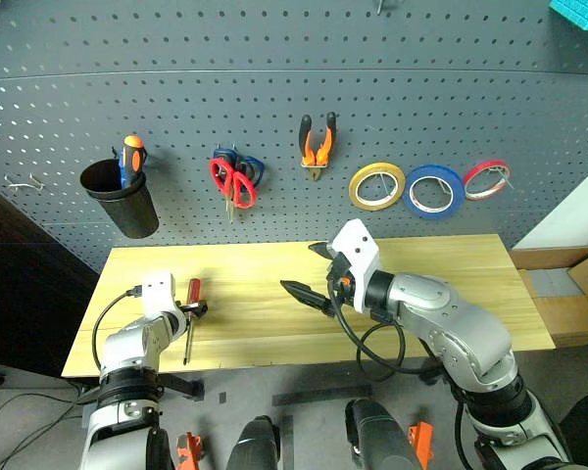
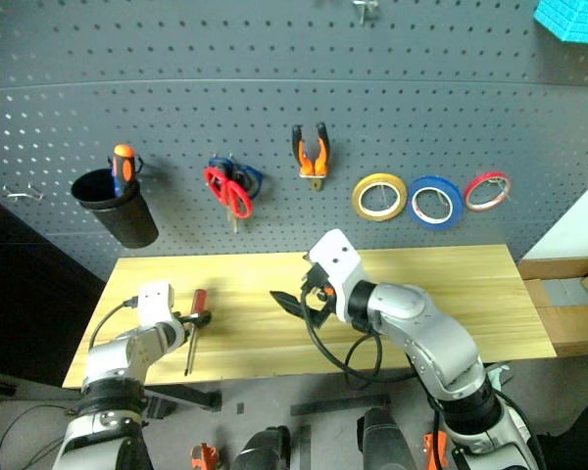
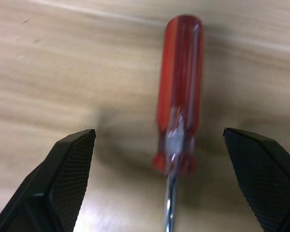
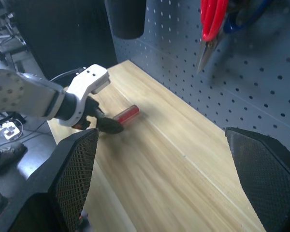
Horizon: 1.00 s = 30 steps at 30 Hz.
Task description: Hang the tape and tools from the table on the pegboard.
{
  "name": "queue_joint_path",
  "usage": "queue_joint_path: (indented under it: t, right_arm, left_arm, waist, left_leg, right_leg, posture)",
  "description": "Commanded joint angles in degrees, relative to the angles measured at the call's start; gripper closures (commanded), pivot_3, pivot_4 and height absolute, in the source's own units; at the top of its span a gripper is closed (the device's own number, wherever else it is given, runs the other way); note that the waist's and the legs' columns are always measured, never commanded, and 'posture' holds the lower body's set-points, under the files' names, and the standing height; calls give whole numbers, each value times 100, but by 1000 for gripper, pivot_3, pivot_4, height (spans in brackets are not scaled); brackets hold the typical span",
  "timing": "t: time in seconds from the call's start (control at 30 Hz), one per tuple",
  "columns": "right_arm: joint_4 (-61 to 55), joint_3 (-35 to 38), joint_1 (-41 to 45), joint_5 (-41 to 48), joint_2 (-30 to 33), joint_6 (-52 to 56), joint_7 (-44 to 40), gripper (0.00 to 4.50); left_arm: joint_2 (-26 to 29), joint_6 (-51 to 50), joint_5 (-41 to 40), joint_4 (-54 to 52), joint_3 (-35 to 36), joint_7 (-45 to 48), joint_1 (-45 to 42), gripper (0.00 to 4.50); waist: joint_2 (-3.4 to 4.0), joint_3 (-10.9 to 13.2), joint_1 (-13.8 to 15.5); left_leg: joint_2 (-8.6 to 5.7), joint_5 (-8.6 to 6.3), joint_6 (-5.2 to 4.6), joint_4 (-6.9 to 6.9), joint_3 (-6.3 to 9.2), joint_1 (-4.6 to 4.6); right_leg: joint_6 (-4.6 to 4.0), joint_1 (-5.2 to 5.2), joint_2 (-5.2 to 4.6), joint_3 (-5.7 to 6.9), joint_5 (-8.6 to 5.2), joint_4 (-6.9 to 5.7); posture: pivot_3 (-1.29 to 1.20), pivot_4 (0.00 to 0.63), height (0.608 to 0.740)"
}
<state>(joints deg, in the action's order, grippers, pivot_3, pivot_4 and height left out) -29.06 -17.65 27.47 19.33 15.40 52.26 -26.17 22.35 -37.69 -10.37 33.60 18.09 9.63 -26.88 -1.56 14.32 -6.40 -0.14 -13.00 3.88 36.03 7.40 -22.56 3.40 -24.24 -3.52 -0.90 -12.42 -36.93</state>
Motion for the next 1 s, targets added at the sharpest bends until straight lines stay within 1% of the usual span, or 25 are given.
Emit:
queue_joint_path:
  t: [0.03, 0.2, 0.37, 0.4, 0.47, 0.53, 0.67, 0.7, 0.87, 0.97, 1.0]
  right_arm:
    - [-355, -21, 28, 106, 2, 143, 10, 0]
    - [-413, 8, 18, 122, 41, 286, 10, 0]
    - [-414, 46, 49, 145, 66, 348, -13, 0]
    - [-401, 52, 57, 149, 65, 347, -18, 0]
    - [-383, 51, 71, 145, 70, 332, -22, 0]
    - [-393, 70, 88, 155, 74, 299, -32, 0]
    - [-435, 138, 92, 159, 124, 81, -86, 0]
    - [-445, 150, 91, 163, 145, 25, -112, 0]
    - [-506, 242, 50, 235, 320, -457, -424, 0]
    - [-456, 330, 82, 330, 384, -682, -619, 0]
    - [-405, 433, 147, 556, 387, -530, -752, 0]
  left_arm:
    - [87, 365, 112, 553, -115, 58, -210, 538]
    - [137, 698, 210, 978, -300, 237, -327, 1952]
    - [160, 815, 220, 1054, -341, 283, -250, 3424]
    - [159, 796, 213, 973, -337, 291, -188, 3537]
    - [158, 773, 203, 740, -318, 268, -43, 3540]
    - [149, 807, 196, 174, -255, 158, 263, 3540]
    - [199, 1337, 451, -1785, -392, 71, 1372, 3540]
    - [203, 1470, 516, -2196, -433, 56, 1613, 3540]
    - [-71, 2324, 787, -4818, -294, -265, 3079, 3540]
    - [-227, 2590, 814, -5706, -136, -445, 3301, 3540]
    - [-204, 2614, 834, -5993, -67, -489, 3231, 3540]
  waist:
    - [0, 9, -1]
    - [3, 24, -10]
    - [12, 45, -10]
    - [13, 50, -10]
    - [19, 58, -15]
    - [21, 61, -25]
    - [12, 82, -118]
    - [11, 85, -120]
    - [3, 102, -75]
    - [1, 102, 57]
    - [1, 103, 82]
  left_leg:
    - [0, 0, 0, -1, 0, -1]
    - [0, 0, 0, -4, -2, 0]
    - [0, 0, 0, -3, -2, 2]
    - [0, 0, 0, -3, -2, 2]
    - [0, 0, 0, -3, -2, 2]
    - [1, 0, 0, -6, -3, 2]
    - [10, -8, 13, -12, -14, -3]
    - [14, -9, 15, -13, -13, -15]
    - [17, -13, 22, -15, -23, -41]
    - [16, -15, 26, -14, -34, -46]
    - [17, -15, 25, -12, -33, -45]
  right_leg:
    - [0, -1, 0, 0, 0, 0]
    - [1, -1, -1, -2, -1, 1]
    - [1, -1, -1, -2, -1, -1]
    - [1, -1, -1, -1, -1, -1]
    - [1, -1, -1, -2, -1, 0]
    - [1, -1, -1, -3, -1, 2]
    - [1, -12, -1, -10, -2, 5]
    - [0, -26, 2, -9, -3, 5]
    - [-1, -57, 1, -18, -3, 8]
    - [-2, -68, -1, -25, -4, 9]
    - [-2, -68, 1, -22, -4, 7]
  posture:
    - [-185, 285, 740]
    - [-185, 285, 740]
    - [-187, 297, 740]
    - [-187, 299, 740]
    - [-190, 297, 740]
    - [-193, 292, 740]
    - [-186, 286, 740]
    - [-186, 286, 740]
    - [-160, 273, 740]
    - [-138, 259, 740]
    - [-105, 239, 740]
